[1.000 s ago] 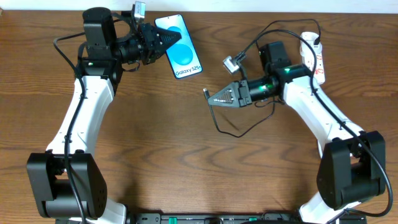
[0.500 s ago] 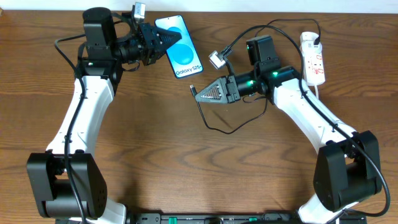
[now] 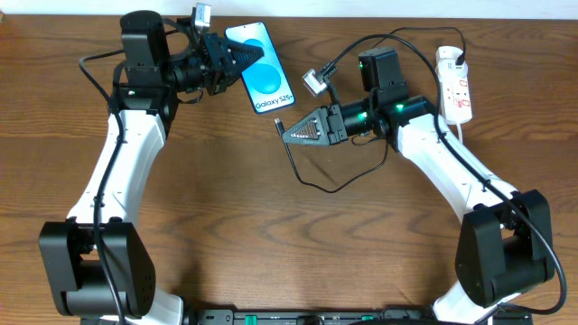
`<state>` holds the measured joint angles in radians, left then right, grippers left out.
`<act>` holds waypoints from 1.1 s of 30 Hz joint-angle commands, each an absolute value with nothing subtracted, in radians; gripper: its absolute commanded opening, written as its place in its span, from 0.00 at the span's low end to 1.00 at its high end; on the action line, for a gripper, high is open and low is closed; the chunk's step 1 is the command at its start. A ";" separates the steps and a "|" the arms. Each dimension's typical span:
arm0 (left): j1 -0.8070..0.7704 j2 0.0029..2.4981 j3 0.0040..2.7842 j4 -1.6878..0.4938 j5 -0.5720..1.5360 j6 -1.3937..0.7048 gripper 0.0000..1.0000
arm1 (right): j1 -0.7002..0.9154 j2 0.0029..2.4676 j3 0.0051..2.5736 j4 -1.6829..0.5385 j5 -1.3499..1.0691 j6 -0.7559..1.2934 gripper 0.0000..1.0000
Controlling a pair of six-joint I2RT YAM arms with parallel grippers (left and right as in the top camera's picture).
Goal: Plug charger to phone and switch on socket
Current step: 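Push the USB-C connector up into the phone's bottom port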
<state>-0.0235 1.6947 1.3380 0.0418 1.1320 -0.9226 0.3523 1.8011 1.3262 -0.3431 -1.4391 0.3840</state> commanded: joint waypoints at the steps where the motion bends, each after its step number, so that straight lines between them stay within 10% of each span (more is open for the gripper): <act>1: -0.024 1.694 1.348 0.051 1.168 -0.918 0.07 | 0.350 1.775 1.327 -0.336 -1.448 0.408 0.01; 33: -0.023 1.694 1.348 0.051 1.145 -0.918 0.07 | 0.322 1.775 1.327 -0.276 -1.481 0.441 0.01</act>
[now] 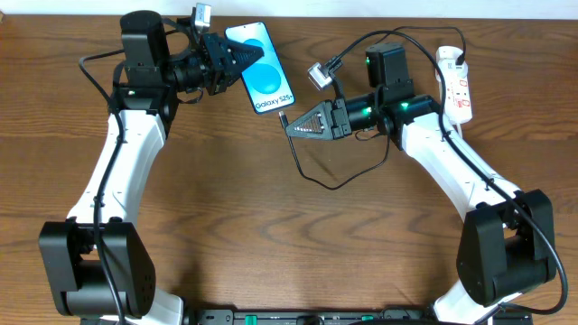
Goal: Plug charger to phone and switch on socket
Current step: 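Push the USB-C connector up into the phone's bottom port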
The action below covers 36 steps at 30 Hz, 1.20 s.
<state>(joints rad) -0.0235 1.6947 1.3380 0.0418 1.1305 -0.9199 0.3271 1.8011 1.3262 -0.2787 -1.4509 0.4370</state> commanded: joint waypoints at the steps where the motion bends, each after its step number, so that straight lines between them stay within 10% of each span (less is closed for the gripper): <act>1: -0.023 1.694 1.348 0.051 1.137 -0.919 0.08 | 0.321 1.775 1.327 -0.277 -1.480 0.441 0.01; 36: -0.045 1.694 1.348 0.080 1.107 -0.957 0.07 | 0.318 1.779 1.327 -0.231 -1.439 0.501 0.01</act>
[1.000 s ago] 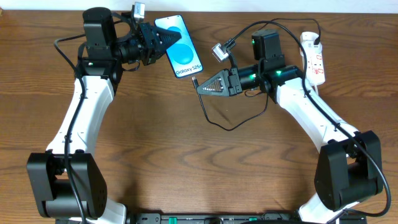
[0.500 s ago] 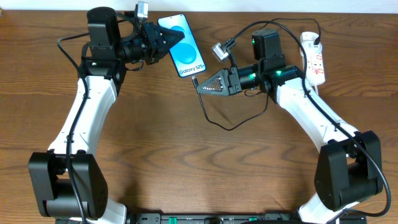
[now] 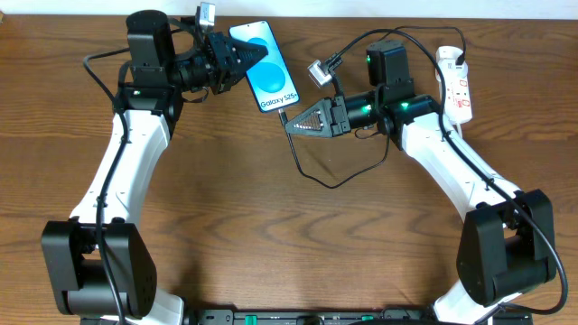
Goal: Plug charger to phone and switch on socket
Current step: 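Push the USB-C connector up into the phone's bottom port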
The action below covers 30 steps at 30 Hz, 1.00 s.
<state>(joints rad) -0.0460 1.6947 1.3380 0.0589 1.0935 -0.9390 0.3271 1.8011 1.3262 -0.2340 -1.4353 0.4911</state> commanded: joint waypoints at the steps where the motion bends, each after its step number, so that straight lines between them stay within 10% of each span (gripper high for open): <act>1: -0.045 1.694 1.348 0.087 1.107 -0.961 0.07 | 0.316 1.779 1.327 -0.231 -1.439 0.501 0.01; 30: -0.044 1.694 1.348 0.115 1.068 -0.979 0.08 | 0.297 1.781 1.327 -0.202 -1.488 0.513 0.01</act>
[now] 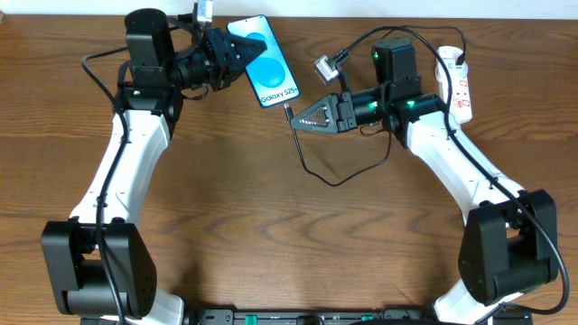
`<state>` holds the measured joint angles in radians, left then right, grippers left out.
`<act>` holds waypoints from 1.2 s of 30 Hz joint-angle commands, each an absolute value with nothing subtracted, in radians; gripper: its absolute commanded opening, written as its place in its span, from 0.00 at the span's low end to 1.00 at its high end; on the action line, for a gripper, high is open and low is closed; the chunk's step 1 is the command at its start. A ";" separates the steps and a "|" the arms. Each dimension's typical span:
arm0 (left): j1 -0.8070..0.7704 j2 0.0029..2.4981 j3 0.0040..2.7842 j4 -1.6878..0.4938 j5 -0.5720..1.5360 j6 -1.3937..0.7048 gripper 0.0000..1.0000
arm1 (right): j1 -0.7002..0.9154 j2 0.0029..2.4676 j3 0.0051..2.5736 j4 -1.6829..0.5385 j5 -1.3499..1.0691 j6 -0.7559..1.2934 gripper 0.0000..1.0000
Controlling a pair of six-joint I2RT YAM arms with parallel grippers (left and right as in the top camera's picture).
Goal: Plug charger to phone and switch on socket
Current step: 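Push the USB-C connector up into the phone's bottom port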
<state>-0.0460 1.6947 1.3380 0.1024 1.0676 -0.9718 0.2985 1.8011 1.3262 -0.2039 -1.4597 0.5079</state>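
Note:
The phone [264, 72], with a blue screen reading Galaxy S25+, lies tilted at the back of the table. My left gripper [244, 56] is at its upper left edge, its fingers closed to a point on the phone. My right gripper [295, 123] is shut on the black charger cable [336, 183] just behind its plug [287, 108]. The plug points at the phone's bottom edge, a short way off. The white socket strip [458, 86] lies at the far right, behind the right arm. Its switch is too small to read.
The cable hangs in a loose loop on the wooden table [271, 235] below the right gripper and runs back under the right arm toward the strip. The table's back edge [307, 16] runs just behind the phone.
The right gripper with the plug has shifted a little up and to the right. The phone and left gripper have moved slightly back and left. The plug still sits just below the phone's bottom edge.
At first the right gripper held the plug well below and right of the phone's bottom edge while the left gripper held the phone. Then the plug stood nearer the phone. After that the phone was shifted slightly right, and now slightly back, with the plug close under it.

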 commanded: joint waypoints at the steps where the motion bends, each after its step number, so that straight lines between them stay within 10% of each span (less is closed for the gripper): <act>1: -0.044 1.694 1.348 0.115 1.068 -0.978 0.07 | 0.299 1.781 1.327 -0.202 -1.487 0.513 0.01; 36: -0.045 1.694 1.348 0.114 1.066 -0.978 0.07 | 0.321 1.781 1.327 -0.219 -1.451 0.512 0.01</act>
<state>-0.0460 1.6947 1.3380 0.1024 1.0626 -0.9718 0.3199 1.8011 1.3262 -0.2199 -1.4395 0.5087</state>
